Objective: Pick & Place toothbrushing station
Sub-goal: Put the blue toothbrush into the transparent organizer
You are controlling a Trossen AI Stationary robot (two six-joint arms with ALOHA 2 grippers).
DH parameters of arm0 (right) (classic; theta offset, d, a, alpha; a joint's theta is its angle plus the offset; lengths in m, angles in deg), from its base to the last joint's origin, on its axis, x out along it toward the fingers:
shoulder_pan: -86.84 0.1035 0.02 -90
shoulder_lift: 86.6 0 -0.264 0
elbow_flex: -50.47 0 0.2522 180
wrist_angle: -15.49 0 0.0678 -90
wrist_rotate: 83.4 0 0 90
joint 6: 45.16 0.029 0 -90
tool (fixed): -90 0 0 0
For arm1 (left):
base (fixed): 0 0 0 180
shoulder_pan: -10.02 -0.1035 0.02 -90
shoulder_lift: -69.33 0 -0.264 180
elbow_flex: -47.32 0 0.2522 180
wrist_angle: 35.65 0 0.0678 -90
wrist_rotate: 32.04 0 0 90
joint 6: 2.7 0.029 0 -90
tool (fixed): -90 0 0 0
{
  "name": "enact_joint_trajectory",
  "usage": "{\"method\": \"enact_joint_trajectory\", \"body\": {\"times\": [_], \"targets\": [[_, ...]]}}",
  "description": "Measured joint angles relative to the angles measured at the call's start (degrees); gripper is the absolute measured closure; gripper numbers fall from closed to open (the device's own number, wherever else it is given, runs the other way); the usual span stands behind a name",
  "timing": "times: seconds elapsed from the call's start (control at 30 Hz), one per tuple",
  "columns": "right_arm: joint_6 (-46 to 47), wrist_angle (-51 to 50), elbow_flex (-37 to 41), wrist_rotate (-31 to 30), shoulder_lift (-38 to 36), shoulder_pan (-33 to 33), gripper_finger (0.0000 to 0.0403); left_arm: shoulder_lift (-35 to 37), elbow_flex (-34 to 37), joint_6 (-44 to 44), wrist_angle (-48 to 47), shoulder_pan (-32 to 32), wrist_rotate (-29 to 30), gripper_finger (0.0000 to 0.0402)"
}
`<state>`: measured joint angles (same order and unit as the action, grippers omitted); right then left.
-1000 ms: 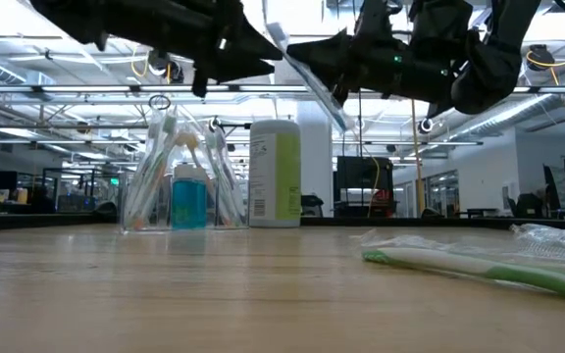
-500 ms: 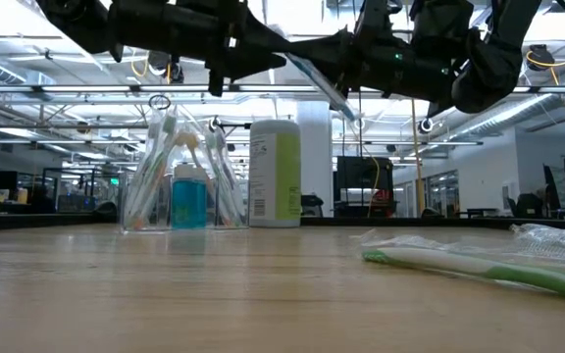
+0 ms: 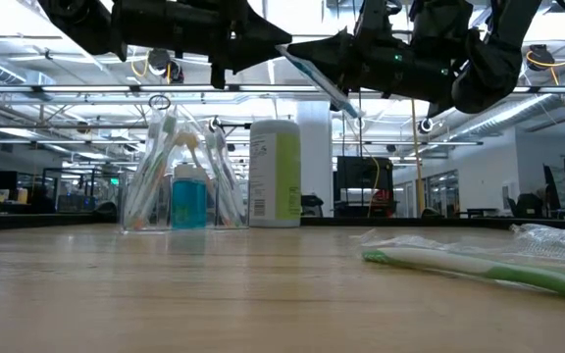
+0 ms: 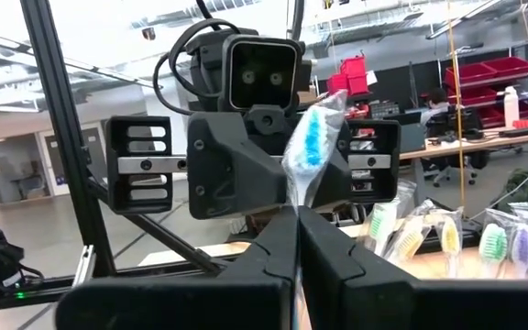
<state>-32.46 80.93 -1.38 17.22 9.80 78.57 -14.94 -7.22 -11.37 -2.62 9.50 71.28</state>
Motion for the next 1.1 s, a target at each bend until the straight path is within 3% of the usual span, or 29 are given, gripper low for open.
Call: {"method": "enact_joint_trajectory", "body": {"times": [0.3, 0.47, 0.7, 0.8, 0.9, 1.03, 1.1], "targets": [[-1.5, -0.5, 0.0, 0.0, 0.0, -0.3, 0.0386, 0.0, 0.0, 2.2, -0.3, 0.0, -0.2, 0.0387], [-2.0, -4.7, 0.0, 0.3, -0.5, -1.5, 0.0344, 0.1, 0.0, 1.9, -2.1, 0.0, 0.2, 0.0385], [-2.3, -14.3, 0.2, 0.0, -5.0, -3.5, 0.026, 7.4, 0.0, 0.4, -15.1, -1.4, 1.0, 0.0394], [-4.2, -21.3, 0.2, -0.1, -7.9, -3.8, 0.0235, 12.7, -0.1, 1.1, -19.9, -1.9, 5.5, 0.0384], [-6.8, -27.1, 0.2, 0.0, -10.1, -3.8, 0.0221, 17.6, -0.1, 4.8, -26.3, -1.8, 14.0, 0.0384], [-9.1, -29.0, 0.2, 0.0, -11.1, -3.8, 0.0216, 21.9, 0.0, 5.5, -34.7, -2.0, 26.0, 0.0395], [-9.1, -29.0, 0.2, 0.0, -11.0, -3.8, 0.0217, 22.5, -0.1, 2.2, -38.0, -2.5, 27.5, 0.039]]}}
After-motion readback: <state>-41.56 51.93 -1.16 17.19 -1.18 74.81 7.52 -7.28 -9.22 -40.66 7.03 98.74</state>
